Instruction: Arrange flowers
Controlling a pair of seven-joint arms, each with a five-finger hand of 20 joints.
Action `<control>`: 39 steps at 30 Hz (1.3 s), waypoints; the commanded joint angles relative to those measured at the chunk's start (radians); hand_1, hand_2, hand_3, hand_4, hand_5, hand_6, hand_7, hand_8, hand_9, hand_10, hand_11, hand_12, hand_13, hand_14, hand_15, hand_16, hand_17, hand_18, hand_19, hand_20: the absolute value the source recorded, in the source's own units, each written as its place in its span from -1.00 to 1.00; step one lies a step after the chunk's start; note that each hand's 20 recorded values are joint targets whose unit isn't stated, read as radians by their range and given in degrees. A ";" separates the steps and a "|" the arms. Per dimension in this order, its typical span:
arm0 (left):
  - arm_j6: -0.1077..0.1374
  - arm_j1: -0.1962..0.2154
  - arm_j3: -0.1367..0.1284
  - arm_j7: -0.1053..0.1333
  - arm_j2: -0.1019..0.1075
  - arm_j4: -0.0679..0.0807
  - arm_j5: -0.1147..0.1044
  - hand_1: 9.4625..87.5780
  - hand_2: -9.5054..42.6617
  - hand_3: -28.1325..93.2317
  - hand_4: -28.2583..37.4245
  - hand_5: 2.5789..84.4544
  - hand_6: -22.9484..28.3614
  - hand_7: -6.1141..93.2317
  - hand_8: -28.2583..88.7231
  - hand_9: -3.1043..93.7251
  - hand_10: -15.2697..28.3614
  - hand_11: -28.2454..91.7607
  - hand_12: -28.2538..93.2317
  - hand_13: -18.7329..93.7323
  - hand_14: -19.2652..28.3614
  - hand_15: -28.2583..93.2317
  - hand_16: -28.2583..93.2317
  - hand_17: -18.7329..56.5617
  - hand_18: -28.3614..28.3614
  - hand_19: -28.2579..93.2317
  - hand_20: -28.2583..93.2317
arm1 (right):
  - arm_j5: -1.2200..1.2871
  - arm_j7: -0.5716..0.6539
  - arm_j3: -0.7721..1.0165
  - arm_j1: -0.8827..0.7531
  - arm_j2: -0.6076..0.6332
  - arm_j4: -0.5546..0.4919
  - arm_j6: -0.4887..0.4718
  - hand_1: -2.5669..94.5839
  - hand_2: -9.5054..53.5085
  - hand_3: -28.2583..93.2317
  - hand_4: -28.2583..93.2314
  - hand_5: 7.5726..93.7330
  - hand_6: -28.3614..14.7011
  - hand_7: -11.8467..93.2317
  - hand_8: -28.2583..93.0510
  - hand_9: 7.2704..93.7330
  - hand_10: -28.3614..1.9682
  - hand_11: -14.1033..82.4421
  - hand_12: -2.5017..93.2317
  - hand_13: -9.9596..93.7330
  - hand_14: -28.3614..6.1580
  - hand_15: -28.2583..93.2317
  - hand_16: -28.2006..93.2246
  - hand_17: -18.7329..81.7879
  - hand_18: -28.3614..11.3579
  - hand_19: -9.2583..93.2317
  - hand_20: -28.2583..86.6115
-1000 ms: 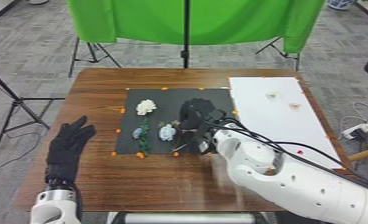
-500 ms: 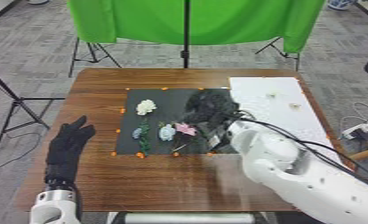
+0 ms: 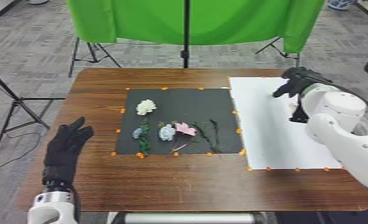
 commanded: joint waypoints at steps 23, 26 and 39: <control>0.003 0.015 -0.009 -0.005 -0.009 -0.002 0.005 -0.72 -0.42 0.52 -1.00 0.05 0.05 -0.64 -0.60 0.00 0.32 -0.21 -0.28 -0.10 0.52 -0.16 -0.50 -0.47 0.47 -0.41 -0.22 | -0.106 -0.236 -0.200 -0.019 0.044 -0.016 0.518 0.33 -1.00 0.37 -0.85 0.71 0.38 -0.42 -0.42 0.97 0.28 -0.55 -0.28 1.00 0.56 0.32 0.01 0.67 -0.09 1.00 0.34; 0.000 0.009 -0.005 -0.006 -0.007 -0.001 0.004 -0.72 -0.42 0.51 -1.00 0.05 0.05 -0.64 -0.60 0.00 0.32 -0.21 -0.28 -0.10 0.52 -0.16 -0.50 -0.47 0.47 -0.41 -0.22 | -0.116 -0.322 -0.312 0.068 0.025 -0.058 0.494 0.33 -1.00 0.37 -0.84 0.71 0.41 -0.42 -0.42 0.96 0.30 -0.57 -0.28 1.00 0.57 0.31 0.01 0.66 -0.08 1.00 0.35; 0.003 0.014 0.001 0.001 -0.004 0.000 -0.002 -0.72 -0.41 0.52 -1.00 0.05 0.05 -0.65 -0.60 0.00 0.32 -0.21 -0.28 -0.11 0.52 -0.16 -0.50 -0.47 0.47 -0.41 -0.22 | -0.104 -0.405 -0.552 0.195 -0.071 -0.020 0.498 0.30 -1.00 0.38 -0.85 0.67 0.44 -0.38 -0.43 0.92 0.36 -0.60 -0.26 0.98 0.58 0.32 0.03 0.64 -0.08 1.00 0.38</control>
